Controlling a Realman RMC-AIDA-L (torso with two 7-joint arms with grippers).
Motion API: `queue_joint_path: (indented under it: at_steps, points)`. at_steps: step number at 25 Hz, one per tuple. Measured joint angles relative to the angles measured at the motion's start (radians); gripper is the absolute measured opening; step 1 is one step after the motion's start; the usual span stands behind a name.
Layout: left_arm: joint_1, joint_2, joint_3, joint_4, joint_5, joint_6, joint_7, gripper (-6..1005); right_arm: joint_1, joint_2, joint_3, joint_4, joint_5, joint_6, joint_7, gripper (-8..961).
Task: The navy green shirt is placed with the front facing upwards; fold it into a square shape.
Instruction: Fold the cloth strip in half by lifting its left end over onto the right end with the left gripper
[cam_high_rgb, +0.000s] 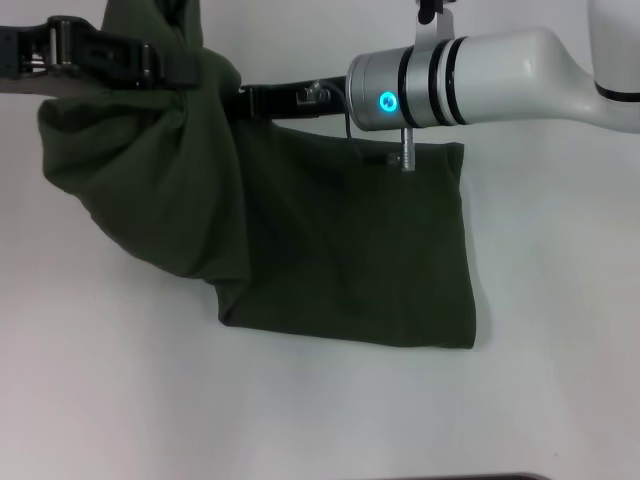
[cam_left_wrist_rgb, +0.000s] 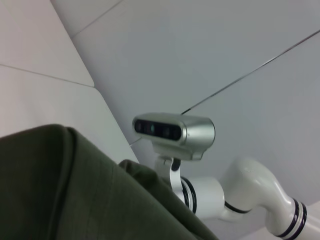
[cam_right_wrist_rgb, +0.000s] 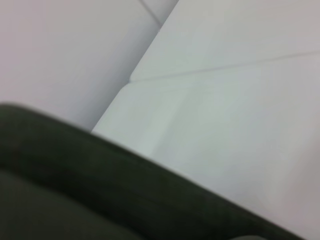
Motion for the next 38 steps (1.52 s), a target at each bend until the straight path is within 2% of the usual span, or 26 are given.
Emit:
queue_joint_path:
  at_steps: [6, 11, 14, 18, 23, 26, 29, 32, 38]
  points:
    - [-0.005, -0.001, 0.009, 0.000, -0.001, -0.010, -0.002, 98, 0.009, 0.001, -0.030, -0.004, 0.011, -0.003, -0.001, 24]
    - [0.003, 0.004, 0.011, 0.007, 0.007, -0.038, -0.004, 100, -0.008, -0.012, -0.030, -0.008, 0.011, -0.072, 0.005, 25]
    - [0.006, 0.007, 0.014, 0.010, 0.008, -0.047, -0.005, 101, -0.034, -0.030, -0.021, -0.024, 0.006, -0.165, 0.002, 25]
    - [0.007, 0.008, 0.027, 0.013, 0.008, -0.063, -0.006, 102, -0.103, -0.081, 0.015, -0.089, -0.040, -0.303, -0.017, 25]
    - [0.004, 0.021, 0.038, 0.023, 0.009, -0.095, -0.024, 104, -0.219, -0.146, 0.166, -0.123, -0.101, -0.437, -0.034, 25]
    - [0.004, 0.037, 0.046, 0.038, 0.010, -0.115, -0.040, 105, -0.298, -0.183, 0.281, -0.148, -0.183, -0.487, -0.034, 25]
    - [0.000, 0.042, 0.049, 0.045, 0.009, -0.111, -0.053, 106, -0.380, -0.212, 0.432, -0.183, -0.288, -0.559, -0.030, 26]
    - [-0.014, 0.030, 0.051, 0.042, 0.003, -0.106, -0.063, 107, -0.436, -0.224, 0.578, -0.228, -0.397, -0.655, -0.030, 26]
    - [-0.056, -0.008, 0.076, 0.047, 0.001, -0.116, -0.069, 109, -0.497, -0.226, 0.755, -0.297, -0.590, -0.834, -0.070, 26]
